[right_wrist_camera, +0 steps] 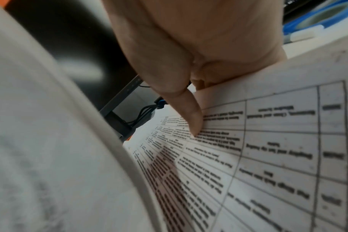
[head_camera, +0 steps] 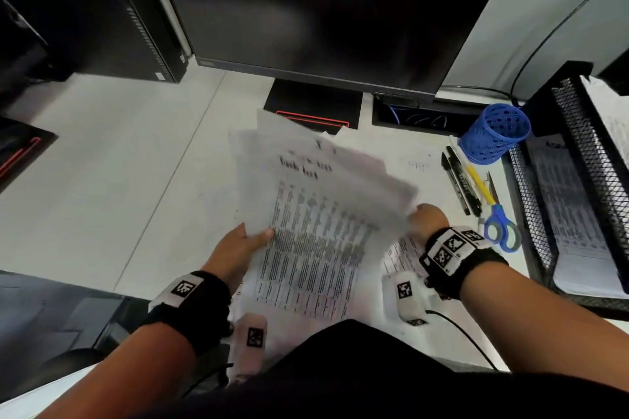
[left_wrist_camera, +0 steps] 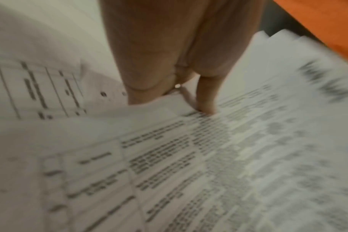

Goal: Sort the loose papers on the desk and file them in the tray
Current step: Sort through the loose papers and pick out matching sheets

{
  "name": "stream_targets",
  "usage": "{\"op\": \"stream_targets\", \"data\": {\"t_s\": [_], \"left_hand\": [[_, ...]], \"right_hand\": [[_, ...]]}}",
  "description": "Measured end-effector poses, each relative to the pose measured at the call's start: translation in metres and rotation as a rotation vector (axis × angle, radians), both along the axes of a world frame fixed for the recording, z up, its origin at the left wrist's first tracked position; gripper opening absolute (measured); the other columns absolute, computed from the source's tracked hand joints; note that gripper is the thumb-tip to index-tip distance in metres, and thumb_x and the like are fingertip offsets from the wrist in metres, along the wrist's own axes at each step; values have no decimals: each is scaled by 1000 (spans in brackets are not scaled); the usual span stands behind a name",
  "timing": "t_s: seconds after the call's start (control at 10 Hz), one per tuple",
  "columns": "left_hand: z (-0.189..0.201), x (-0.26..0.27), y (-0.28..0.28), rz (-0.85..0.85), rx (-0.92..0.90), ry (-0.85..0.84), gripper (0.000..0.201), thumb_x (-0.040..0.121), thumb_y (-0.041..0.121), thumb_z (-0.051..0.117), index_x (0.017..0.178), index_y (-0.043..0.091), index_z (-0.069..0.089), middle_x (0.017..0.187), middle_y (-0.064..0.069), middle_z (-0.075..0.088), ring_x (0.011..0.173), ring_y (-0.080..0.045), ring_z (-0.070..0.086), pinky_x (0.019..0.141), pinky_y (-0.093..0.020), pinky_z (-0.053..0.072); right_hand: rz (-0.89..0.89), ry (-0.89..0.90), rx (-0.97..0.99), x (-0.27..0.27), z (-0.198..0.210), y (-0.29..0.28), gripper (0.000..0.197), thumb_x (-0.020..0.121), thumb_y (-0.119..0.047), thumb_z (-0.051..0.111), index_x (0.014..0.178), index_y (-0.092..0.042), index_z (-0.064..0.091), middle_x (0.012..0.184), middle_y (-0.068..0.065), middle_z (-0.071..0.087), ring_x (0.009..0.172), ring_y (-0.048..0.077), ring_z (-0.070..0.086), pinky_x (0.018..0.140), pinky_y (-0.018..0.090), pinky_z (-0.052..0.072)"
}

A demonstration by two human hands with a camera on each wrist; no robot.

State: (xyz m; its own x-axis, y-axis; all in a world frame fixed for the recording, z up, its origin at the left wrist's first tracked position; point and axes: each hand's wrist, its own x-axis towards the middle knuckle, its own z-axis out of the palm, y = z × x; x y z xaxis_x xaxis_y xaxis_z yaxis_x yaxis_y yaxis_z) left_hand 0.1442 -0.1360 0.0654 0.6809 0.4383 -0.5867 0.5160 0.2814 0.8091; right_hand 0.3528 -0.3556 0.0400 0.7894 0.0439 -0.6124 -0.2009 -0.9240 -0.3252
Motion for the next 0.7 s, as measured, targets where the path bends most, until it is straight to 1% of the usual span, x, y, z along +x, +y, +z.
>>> {"op": "stream_targets", "data": {"t_s": [0.1, 0.2, 0.3, 0.4, 0.5, 0.6, 0.7], "left_hand": [[-14, 10, -1, 35, -5, 38, 38, 99, 18, 47, 134, 4, 47, 130, -8, 54, 130, -26, 44, 86, -7, 36], [-11, 23, -6, 22, 67, 120, 39, 101, 8, 36, 139, -1, 38, 142, -17, 43, 132, -31, 40, 56, 8, 31], [-21, 29, -5, 51, 14, 112, 42, 100, 17, 44, 140, 5, 41, 145, -10, 43, 134, -29, 39, 106, -16, 30], [-31, 31, -4, 119, -38, 34, 39, 96, 25, 54, 132, 11, 50, 132, -5, 57, 121, -25, 52, 107, -40, 38], [-29, 37, -7, 135, 78, -24, 40, 92, 20, 60, 129, 13, 45, 121, 0, 59, 113, -21, 55, 95, -33, 42], [-22, 43, -6, 247, 85, -82, 47, 88, 19, 65, 127, 15, 39, 110, 0, 59, 102, -21, 57, 93, -36, 46], [-14, 51, -2, 225, 101, -142, 42, 92, 19, 58, 132, 21, 44, 121, 4, 60, 116, -20, 55, 106, -43, 39]], "right_hand": [[28, -5, 42, -6, -1, 1, 44, 91, -20, 59, 127, 4, 51, 129, 18, 56, 119, 30, 54, 93, 30, 44], [29, -65, 231, -13, -8, -2, 31, 89, -13, 60, 117, 2, 59, 117, 18, 63, 110, 31, 59, 92, 32, 46], [-76, -32, 467, -19, -10, -8, 26, 87, -8, 61, 113, -8, 64, 111, 12, 69, 101, 29, 64, 96, 39, 50], [-139, 33, 669, -19, -7, -15, 22, 87, -5, 62, 102, -19, 67, 104, 8, 72, 97, 28, 67, 94, 48, 51], [-148, 84, 815, -22, 6, -16, 23, 87, -6, 63, 102, -23, 67, 105, 7, 72, 100, 27, 68, 95, 48, 50], [-101, 90, 870, -24, 18, -12, 24, 87, -15, 65, 108, -24, 67, 107, 6, 72, 101, 29, 68, 94, 52, 50], [-136, 20, 914, -28, 36, -8, 17, 91, -30, 57, 106, -30, 65, 111, -1, 70, 109, 24, 64, 101, 48, 46]]}}
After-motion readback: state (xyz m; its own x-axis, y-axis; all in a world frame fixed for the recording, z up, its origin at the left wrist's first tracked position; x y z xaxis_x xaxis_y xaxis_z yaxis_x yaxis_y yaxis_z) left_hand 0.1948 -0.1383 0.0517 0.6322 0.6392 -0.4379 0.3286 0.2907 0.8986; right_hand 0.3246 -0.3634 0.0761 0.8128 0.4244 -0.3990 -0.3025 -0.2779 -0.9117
